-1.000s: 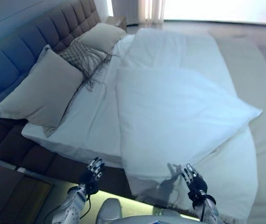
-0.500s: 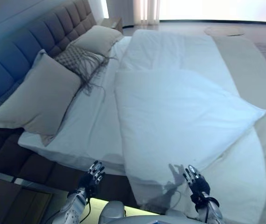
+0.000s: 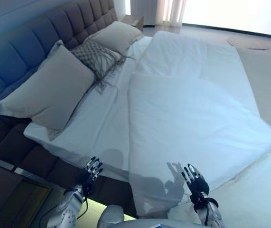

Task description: Make the bed neatly

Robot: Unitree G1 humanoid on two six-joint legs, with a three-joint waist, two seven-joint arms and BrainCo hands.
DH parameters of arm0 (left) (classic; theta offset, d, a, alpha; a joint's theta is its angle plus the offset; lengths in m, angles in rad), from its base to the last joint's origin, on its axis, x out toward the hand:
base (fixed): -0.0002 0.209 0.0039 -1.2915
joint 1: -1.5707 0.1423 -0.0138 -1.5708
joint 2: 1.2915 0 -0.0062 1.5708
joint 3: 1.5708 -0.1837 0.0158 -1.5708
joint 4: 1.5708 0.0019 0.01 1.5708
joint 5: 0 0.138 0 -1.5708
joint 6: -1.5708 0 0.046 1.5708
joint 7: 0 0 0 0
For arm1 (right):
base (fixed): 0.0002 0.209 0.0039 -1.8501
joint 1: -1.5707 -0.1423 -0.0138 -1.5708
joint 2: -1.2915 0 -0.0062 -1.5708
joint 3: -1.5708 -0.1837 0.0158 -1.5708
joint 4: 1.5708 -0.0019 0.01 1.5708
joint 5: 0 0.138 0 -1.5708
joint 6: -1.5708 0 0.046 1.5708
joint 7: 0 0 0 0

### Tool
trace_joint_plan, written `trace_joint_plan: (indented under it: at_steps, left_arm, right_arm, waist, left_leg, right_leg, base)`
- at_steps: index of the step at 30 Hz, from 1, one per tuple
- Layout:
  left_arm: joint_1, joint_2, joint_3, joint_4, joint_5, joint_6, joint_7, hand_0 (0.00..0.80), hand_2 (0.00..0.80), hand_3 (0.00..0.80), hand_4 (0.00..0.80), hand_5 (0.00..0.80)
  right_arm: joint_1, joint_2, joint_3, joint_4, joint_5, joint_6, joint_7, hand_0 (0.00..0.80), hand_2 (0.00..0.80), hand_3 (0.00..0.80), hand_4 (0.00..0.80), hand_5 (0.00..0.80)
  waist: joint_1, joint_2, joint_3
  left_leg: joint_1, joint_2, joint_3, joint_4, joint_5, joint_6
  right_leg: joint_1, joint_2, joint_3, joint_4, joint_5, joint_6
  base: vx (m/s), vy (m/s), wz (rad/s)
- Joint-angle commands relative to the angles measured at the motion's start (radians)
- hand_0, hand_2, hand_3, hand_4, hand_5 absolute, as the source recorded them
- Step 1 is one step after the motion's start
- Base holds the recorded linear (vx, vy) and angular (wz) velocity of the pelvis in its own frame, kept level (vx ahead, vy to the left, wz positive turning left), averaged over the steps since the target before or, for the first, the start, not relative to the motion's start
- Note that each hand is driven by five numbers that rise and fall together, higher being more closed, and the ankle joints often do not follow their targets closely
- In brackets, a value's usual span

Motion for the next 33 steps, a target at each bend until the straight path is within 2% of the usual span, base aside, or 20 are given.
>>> trace_joint_plan:
  at_steps: [1,3,5,7,9,11,13,16,17,18,19,20,22,24,25,26,28,30,31,33]
  left_arm:
    - [-0.04,0.026,0.008,-0.042,-0.03,-0.032,-0.026,0.0,0.0,0.0,0.0,0.0]
    - [-0.061,0.014,0.005,-0.025,-0.02,-0.019,-0.042,0.0,0.0,0.0,0.0,0.0]
    - [-0.062,0.003,-0.006,-0.024,-0.02,-0.025,-0.027,0.0,0.0,0.0,0.0,0.0]
    - [-0.048,-0.011,0.001,-0.025,-0.025,-0.03,-0.015,0.0,0.0,0.0,0.0,0.0]
    - [-0.041,-0.005,0.004,-0.032,-0.024,-0.018,-0.009,0.0,0.0,0.0,0.0,0.0]
    - [-0.049,0.007,-0.004,-0.042,-0.008,0.015,-0.009,0.0,0.0,0.0,0.0,0.0]
    - [-0.046,0.02,-0.005,-0.062,0.004,0.034,-0.003,0.0,0.0,0.0,0.0,0.0]
    - [-0.025,0.037,0.015,-0.074,0.047,0.05,-0.039,0.0,0.0,0.0,0.0,0.0]
    - [-0.014,0.044,0.019,-0.062,0.065,0.053,-0.043,0.0,0.0,0.0,0.0,0.0]
    - [-0.012,0.051,0.021,-0.051,0.063,0.052,-0.051,0.0,0.0,0.0,0.0,0.0]
    - [-0.018,0.063,0.021,-0.037,0.063,0.045,-0.063,0.0,0.0,0.0,0.0,0.0]
    - [-0.023,0.069,0.016,-0.038,0.064,0.042,-0.063,0.0,0.0,0.0,0.0,0.0]
    - [-0.04,0.076,0.002,-0.045,0.048,0.035,-0.044,0.0,0.0,0.0,0.0,0.0]
    - [-0.09,0.089,-0.02,-0.043,0.018,0.015,-0.016,0.0,0.0,0.0,0.0,0.0]
    - [-0.097,0.089,-0.02,-0.042,0.016,0.012,-0.013,0.0,0.0,0.0,0.0,0.0]
    - [-0.119,0.094,-0.022,-0.041,0.01,0.008,-0.01,0.0,0.0,0.0,0.0,0.0]
    - [-0.122,0.087,-0.008,-0.069,0.001,0.027,0.003,0.0,0.0,0.0,0.0,0.0]
    - [-0.085,0.085,0.014,-0.103,0.016,0.033,0.0,0.0,0.0,0.0,0.0,0.0]
    - [-0.069,0.083,0.015,-0.105,0.011,0.032,0.001,0.0,0.0,0.0,0.0,0.0]
    - [-0.079,0.076,-0.015,-0.086,-0.001,0.012,-0.017,0.0,0.0,0.0,0.0,0.0]
  right_arm:
    - [-0.017,-0.049,0.013,-0.056,0.0,0.007,-0.033,0.0,0.0,0.0,0.0,0.0]
    - [-0.037,-0.047,0.003,-0.039,0.026,0.011,-0.054,0.0,0.0,0.0,0.0,0.0]
    - [-0.055,-0.051,-0.002,-0.008,0.051,0.014,-0.041,0.0,0.0,0.0,0.0,0.0]
    - [-0.083,-0.045,-0.019,0.053,0.039,0.023,-0.014,0.0,0.0,0.0,0.0,0.0]
    - [-0.105,-0.032,-0.034,0.1,0.031,0.009,-0.026,0.0,0.0,0.0,0.0,0.0]
    - [-0.119,-0.017,-0.064,0.131,0.069,-0.015,-0.056,0.0,0.0,0.0,0.0,0.0]
    - [-0.146,-0.006,-0.084,0.152,0.11,-0.025,-0.093,0.0,0.0,0.0,0.0,0.0]
    - [-0.143,0.013,-0.132,0.166,0.144,-0.063,-0.125,0.0,0.0,0.0,0.0,0.0]
    - [-0.133,0.022,-0.159,0.172,0.138,-0.076,-0.161,0.0,0.0,0.0,0.0,0.0]
    - [-0.126,0.031,-0.179,0.175,0.141,-0.078,-0.178,0.0,0.0,0.0,0.0,0.0]
    - [-0.119,0.038,-0.2,0.186,0.152,-0.079,-0.186,0.0,0.0,0.0,0.0,0.0]
    - [-0.115,0.04,-0.208,0.19,0.142,-0.089,-0.203,0.0,0.0,0.0,0.0,0.0]
    - [-0.108,0.038,-0.217,0.196,0.095,-0.1,-0.246,0.0,0.0,0.0,0.0,0.0]
    - [-0.131,0.03,-0.238,0.249,0.073,-0.104,-0.284,0.0,0.0,0.0,0.0,0.0]
    - [-0.137,0.028,-0.243,0.258,0.075,-0.101,-0.284,0.0,0.0,0.0,0.0,0.0]
    - [-0.146,0.02,-0.266,0.311,0.105,-0.095,-0.299,0.0,0.0,0.0,0.0,0.0]
    - [-0.125,0.027,-0.307,0.337,0.115,-0.076,-0.336,0.0,0.0,0.0,0.0,0.0]
    - [-0.08,0.03,-0.338,0.34,0.1,-0.075,-0.363,0.0,0.0,0.0,0.0,0.0]
    - [-0.067,0.029,-0.35,0.344,0.107,-0.077,-0.373,0.0,0.0,0.0,0.0,0.0]
    - [-0.073,0.023,-0.368,0.365,0.15,-0.123,-0.402,0.0,0.0,0.0,0.0,0.0]
  waist:
    - [0.025,-0.004,-0.005]
    - [0.009,-0.022,-0.003]
    - [-0.009,-0.037,-0.001]
    - [-0.019,-0.023,-0.007]
    - [-0.02,-0.004,-0.018]
    - [-0.02,0.001,-0.027]
    - [-0.009,-0.001,-0.024]
    - [-0.004,-0.009,-0.015]
    - [-0.013,-0.007,-0.01]
    - [-0.022,-0.008,-0.006]
    - [-0.033,-0.007,-0.002]
    - [-0.038,-0.01,0.0]
    - [-0.051,-0.016,0.004]
    - [-0.077,-0.045,0.018]
    - [-0.079,-0.047,0.02]
    - [-0.085,-0.053,0.024]
    - [-0.082,-0.064,0.027]
    - [-0.073,-0.072,0.034]
    - [-0.069,-0.067,0.036]
    - [-0.06,-0.051,0.046]
  left_leg:
    - [-0.111,0.064,0.002,-0.175,0.264,-0.026]
    - [-0.118,0.073,0.02,-0.039,0.228,-0.019]
    - [-0.114,0.09,0.009,0.104,0.207,-0.013]
    - [-0.07,0.11,-0.002,0.077,0.191,-0.011]
    - [-0.011,0.116,0.015,0.0,0.164,-0.015]
    - [0.021,0.1,0.042,-0.034,0.107,-0.018]
    - [0.037,0.074,0.029,-0.029,0.05,-0.012]
    - [0.037,0.03,0.035,0.027,0.002,0.023]
    - [0.064,0.0,0.037,0.024,-0.013,0.053]
    - [0.085,-0.022,0.039,0.02,-0.024,0.07]
    - [0.104,-0.032,0.043,0.013,-0.031,0.084]
    - [0.114,-0.033,0.052,0.007,-0.033,0.086]
    - [0.115,-0.025,0.054,0.008,-0.039,0.072]
    - [0.098,0.002,0.065,0.044,-0.072,0.046]
    - [0.096,0.01,0.066,0.048,-0.075,0.043]
    - [0.086,0.052,0.069,0.052,-0.077,0.028]
    - [0.076,0.119,0.084,0.081,-0.07,0.005]
    - [0.046,0.165,0.063,0.156,-0.078,-0.018]
    - [0.037,0.175,0.051,0.165,-0.065,-0.026]
    - [0.031,0.183,0.039,0.086,-0.024,-0.028]
  right_leg:
    - [0.074,0.036,0.013,-0.072,0.066,-0.013]
    - [0.052,0.02,0.001,-0.073,0.084,-0.015]
    - [0.013,0.001,0.002,-0.06,0.101,-0.031]
    - [-0.015,-0.005,0.013,-0.042,0.102,-0.035]
    - [-0.022,-0.022,0.012,-0.028,0.1,-0.021]
    - [-0.02,-0.069,-0.006,-0.018,0.109,0.006]
    - [-0.034,-0.116,-0.006,0.017,0.111,0.034]
    - [-0.047,-0.177,0.002,0.109,0.121,0.066]
    - [-0.103,-0.219,0.02,0.238,0.193,0.078]
    - [-0.147,-0.237,0.045,0.315,0.228,0.081]
    - [-0.171,-0.239,0.059,0.341,0.234,0.073]
    - [-0.168,-0.238,0.062,0.305,0.236,0.069]
    - [-0.148,-0.221,0.077,0.171,0.239,0.072]
    - [-0.141,-0.211,0.133,-0.038,0.302,0.11]
    - [-0.14,-0.208,0.144,-0.053,0.31,0.114]
    - [-0.133,-0.19,0.169,-0.093,0.305,0.134]
    - [-0.121,-0.174,0.142,-0.082,0.287,0.144]
    - [-0.11,-0.141,0.137,-0.072,0.266,0.127]
    - [-0.102,-0.127,0.134,-0.074,0.26,0.121]
    - [-0.102,-0.121,0.112,-0.078,0.258,0.121]
  base:
    - [-0.222,0.04,0.28]
    - [-0.232,0.076,0.29]
    - [-0.142,0.149,0.34]
    - [0.026,0.268,0.06]
    - [0.105,0.309,-0.19]
    - [0.112,0.277,0.21]
    - [0.139,0.26,0.41]
    - [0.098,0.205,0.28]
    - [0.107,0.219,0.16]
    - [0.162,0.225,0.01]
    - [0.161,0.084,-0.03]
    - [0.151,-0.043,-0.1]
    - [0.092,-0.2,-0.09]
    - [0.043,-0.324,-0.07]
    - [0.001,-0.365,-0.12]
    - [0.009,-0.357,-0.21]
    - [0.036,-0.374,-0.14]
    - [0.112,-0.29,0.01]
    - [0.132,-0.2,-0.07]
    - [-0.014,-0.01,-0.06]
